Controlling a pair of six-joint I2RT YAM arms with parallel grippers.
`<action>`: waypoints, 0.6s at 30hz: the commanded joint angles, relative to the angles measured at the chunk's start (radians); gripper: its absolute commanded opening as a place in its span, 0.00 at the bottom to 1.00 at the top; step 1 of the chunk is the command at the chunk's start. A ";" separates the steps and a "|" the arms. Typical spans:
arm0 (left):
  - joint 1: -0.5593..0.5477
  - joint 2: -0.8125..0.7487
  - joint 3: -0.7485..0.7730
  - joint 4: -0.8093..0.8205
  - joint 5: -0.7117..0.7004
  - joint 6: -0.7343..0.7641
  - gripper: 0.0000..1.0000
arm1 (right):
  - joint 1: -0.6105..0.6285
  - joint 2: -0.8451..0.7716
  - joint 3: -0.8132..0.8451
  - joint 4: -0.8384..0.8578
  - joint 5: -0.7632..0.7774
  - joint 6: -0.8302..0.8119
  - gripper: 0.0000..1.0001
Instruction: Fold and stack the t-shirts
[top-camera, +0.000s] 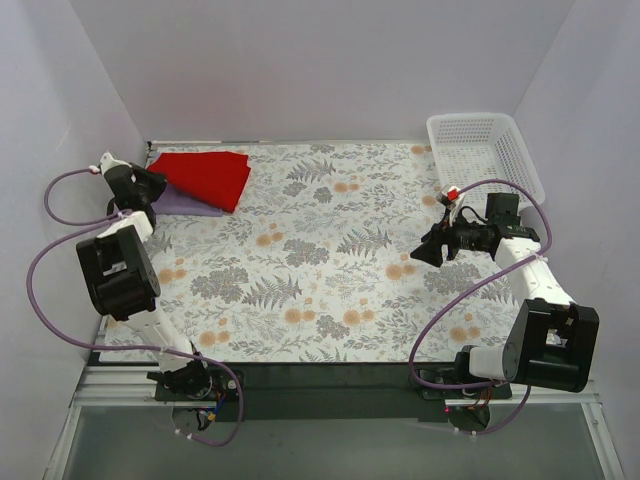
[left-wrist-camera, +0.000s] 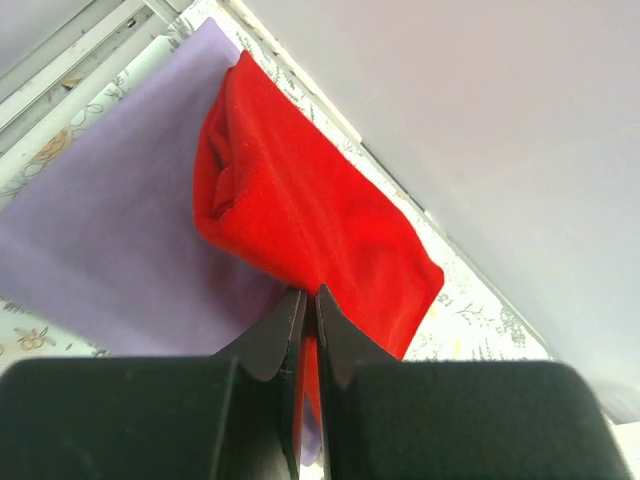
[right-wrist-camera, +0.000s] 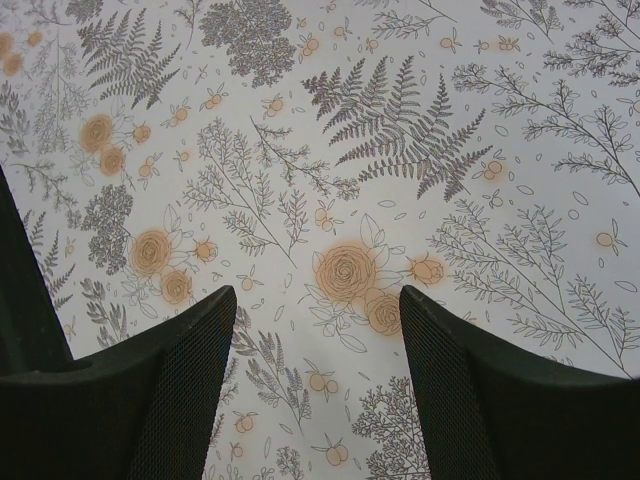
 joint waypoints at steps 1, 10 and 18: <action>0.019 -0.062 -0.035 0.007 -0.030 0.038 0.00 | -0.005 -0.004 0.017 -0.002 -0.028 -0.010 0.73; 0.044 -0.015 -0.122 -0.069 -0.111 0.006 0.39 | -0.005 -0.010 0.017 -0.005 -0.027 -0.012 0.73; 0.054 -0.151 -0.150 -0.162 -0.199 0.040 0.70 | -0.005 -0.009 0.023 -0.018 -0.030 -0.019 0.73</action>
